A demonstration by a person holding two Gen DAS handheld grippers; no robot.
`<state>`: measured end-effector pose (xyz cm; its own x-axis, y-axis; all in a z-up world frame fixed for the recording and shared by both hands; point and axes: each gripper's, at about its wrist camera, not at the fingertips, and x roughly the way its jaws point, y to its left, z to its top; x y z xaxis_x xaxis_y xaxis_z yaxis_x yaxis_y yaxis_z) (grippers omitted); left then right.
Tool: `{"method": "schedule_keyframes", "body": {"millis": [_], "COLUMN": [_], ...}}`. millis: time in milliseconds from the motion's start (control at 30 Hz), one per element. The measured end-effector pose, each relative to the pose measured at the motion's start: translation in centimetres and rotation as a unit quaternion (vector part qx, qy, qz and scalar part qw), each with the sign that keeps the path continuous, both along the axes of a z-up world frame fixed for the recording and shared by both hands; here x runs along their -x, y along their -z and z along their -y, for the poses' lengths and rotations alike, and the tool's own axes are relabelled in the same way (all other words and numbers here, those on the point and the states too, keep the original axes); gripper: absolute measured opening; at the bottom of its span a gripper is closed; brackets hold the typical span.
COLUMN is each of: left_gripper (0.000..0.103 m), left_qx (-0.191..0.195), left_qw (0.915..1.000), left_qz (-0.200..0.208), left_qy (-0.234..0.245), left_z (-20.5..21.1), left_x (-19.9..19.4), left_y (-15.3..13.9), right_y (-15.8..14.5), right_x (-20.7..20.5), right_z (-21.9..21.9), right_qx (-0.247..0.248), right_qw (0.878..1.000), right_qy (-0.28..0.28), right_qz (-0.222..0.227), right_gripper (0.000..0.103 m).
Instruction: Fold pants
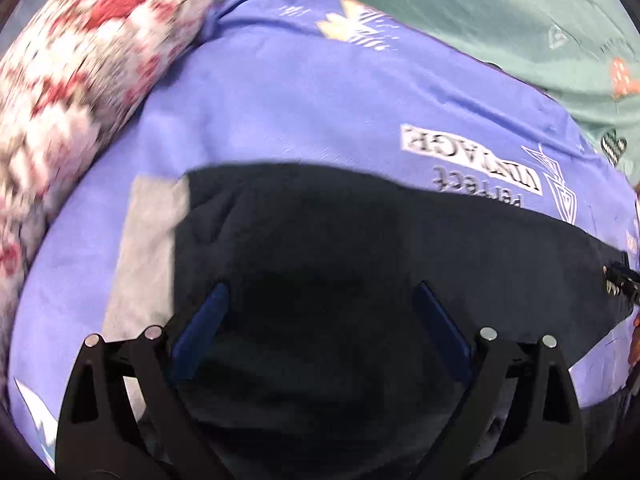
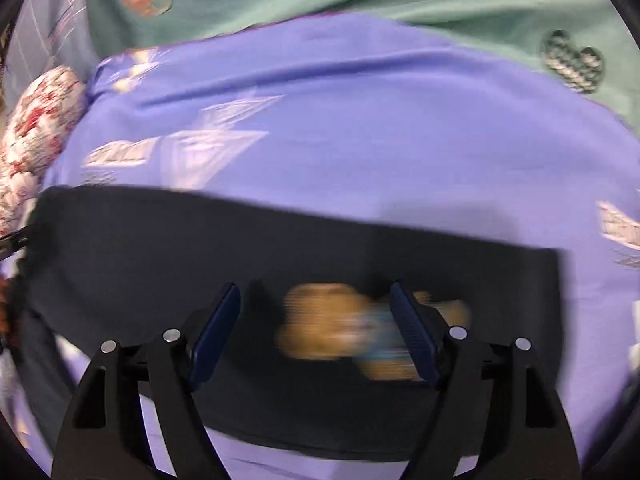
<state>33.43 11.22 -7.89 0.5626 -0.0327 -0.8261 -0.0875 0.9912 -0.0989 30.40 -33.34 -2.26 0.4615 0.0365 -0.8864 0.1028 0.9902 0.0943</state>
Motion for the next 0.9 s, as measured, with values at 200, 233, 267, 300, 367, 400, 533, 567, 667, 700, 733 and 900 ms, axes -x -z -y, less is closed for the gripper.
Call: {"method": "schedule_keyframes", "body": {"millis": [200,233,267,300,367,400,533,567,667,700,733,900], "left_gripper": [0.088,0.088,0.09,0.092,0.094,0.094,0.094,0.094,0.095,0.096,0.096,0.097], "left_qx": [0.01,0.017,0.026,0.023,-0.021,-0.043,-0.043,-0.034,-0.06,-0.057,-0.053,-0.028], "left_qw": [0.9997,0.9996,0.9995,0.9997,0.9995,0.9989,0.9977,0.9984,0.9981,0.9983,0.9985,0.9986], "left_qz": [-0.014,-0.011,0.0,0.009,0.018,0.01,-0.046,-0.038,-0.016,-0.012,-0.011,-0.026], "left_qy": [-0.015,-0.021,-0.018,-0.007,0.011,0.013,-0.026,-0.023,0.002,0.007,0.011,0.037], "left_z": [-1.3,-1.1,-0.7,-0.2,0.9,1.1,-0.7,-0.8,0.0,0.2,0.3,1.6], "left_x": [0.2,0.5,1.0,1.3,1.6,1.5,1.9,2.7,5.7,6.8,7.9,12.8], "left_y": [0.3,-0.2,-0.9,-1.3,-1.5,-1.1,0.5,0.0,-1.7,-2.0,-2.2,-0.9], "right_y": [-2.9,-3.3,-3.1,-2.4,-1.0,-0.2,-2.0,-2.6,-4.1,-5.3,-6.1,-5.6], "right_x": [2.0,2.1,2.1,2.4,2.8,3.0,5.6,6.9,10.8,12.6,14.1,18.6], "right_z": [5.5,3.9,2.3,0.5,-1.4,-1.8,1.8,2.3,1.2,-0.4,-1.9,-12.9], "right_qx": [-0.055,-0.06,-0.082,-0.092,-0.02,0.071,0.135,0.119,0.02,0.014,0.018,-0.071], "right_qw": [0.982,0.99,0.994,0.996,0.999,0.996,0.977,0.976,0.992,0.997,0.998,0.991], "right_qy": [0.176,0.119,0.058,0.006,-0.034,-0.03,0.156,0.175,0.103,0.069,0.043,-0.106], "right_qz": [0.044,0.051,0.042,0.012,-0.036,-0.05,-0.049,-0.05,-0.063,-0.045,-0.029,-0.048], "right_gripper": [0.074,0.081,0.086,0.09,0.09,0.09,0.102,0.102,0.102,0.102,0.102,0.067]}}
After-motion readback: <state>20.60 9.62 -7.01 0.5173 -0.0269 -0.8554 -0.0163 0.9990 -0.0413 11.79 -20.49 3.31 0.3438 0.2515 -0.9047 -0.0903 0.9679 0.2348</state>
